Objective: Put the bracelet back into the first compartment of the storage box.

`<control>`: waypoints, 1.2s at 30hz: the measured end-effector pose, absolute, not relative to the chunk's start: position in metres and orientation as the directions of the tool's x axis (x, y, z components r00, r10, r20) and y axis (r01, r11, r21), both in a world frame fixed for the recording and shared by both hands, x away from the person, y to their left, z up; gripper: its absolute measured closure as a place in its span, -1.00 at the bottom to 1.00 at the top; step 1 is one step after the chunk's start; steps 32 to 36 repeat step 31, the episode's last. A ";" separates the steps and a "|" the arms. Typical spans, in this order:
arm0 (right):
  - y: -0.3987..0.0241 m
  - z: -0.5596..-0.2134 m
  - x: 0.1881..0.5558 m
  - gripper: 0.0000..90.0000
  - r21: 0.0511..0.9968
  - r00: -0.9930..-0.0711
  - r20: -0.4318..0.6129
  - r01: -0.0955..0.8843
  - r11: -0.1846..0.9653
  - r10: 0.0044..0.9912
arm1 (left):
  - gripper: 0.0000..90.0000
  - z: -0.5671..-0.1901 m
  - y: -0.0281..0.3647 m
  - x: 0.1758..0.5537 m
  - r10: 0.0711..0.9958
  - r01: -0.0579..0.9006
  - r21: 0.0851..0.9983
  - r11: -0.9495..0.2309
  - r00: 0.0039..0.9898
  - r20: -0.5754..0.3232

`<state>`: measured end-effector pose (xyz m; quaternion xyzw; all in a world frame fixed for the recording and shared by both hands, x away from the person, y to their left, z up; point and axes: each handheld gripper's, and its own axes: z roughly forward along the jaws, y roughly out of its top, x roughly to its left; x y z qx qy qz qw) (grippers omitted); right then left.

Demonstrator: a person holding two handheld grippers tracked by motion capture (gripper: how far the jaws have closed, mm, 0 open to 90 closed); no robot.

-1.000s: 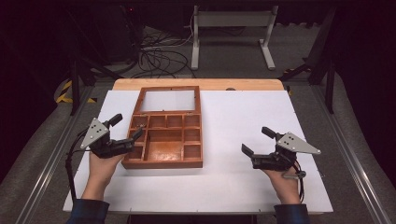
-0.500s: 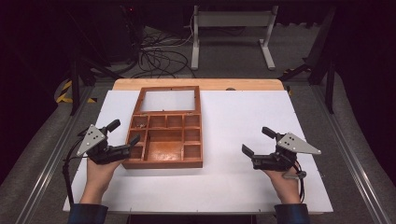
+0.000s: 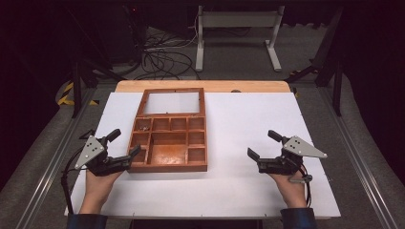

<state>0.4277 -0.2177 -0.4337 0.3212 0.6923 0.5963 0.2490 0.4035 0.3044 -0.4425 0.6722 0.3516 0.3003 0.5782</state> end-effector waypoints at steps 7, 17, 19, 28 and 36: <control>-0.217 -0.435 0.428 -0.99 0.986 -0.665 0.036 0.146 0.083 0.746 | -0.82 -0.446 0.305 0.401 0.819 0.132 0.987 -0.093 0.573 0.001; -0.217 -0.436 0.428 -0.99 0.987 -0.661 0.025 0.136 0.087 0.750 | -0.82 -0.447 0.306 0.400 0.817 0.132 0.986 -0.099 0.577 0.005; -0.218 -0.436 0.428 -0.98 0.987 -0.657 0.019 0.132 0.090 0.753 | -0.82 -0.448 0.305 0.400 0.816 0.136 0.986 -0.099 0.579 0.002; -0.218 -0.436 0.427 -0.89 0.987 -0.636 0.004 0.129 0.101 0.772 | -0.82 -0.447 0.307 0.399 0.810 0.133 0.987 -0.089 0.586 -0.006; -0.217 -0.439 0.431 -0.85 0.976 -0.613 -0.004 0.168 0.136 0.790 | -0.82 -0.451 0.309 0.400 0.810 0.143 0.985 -0.094 0.586 -0.008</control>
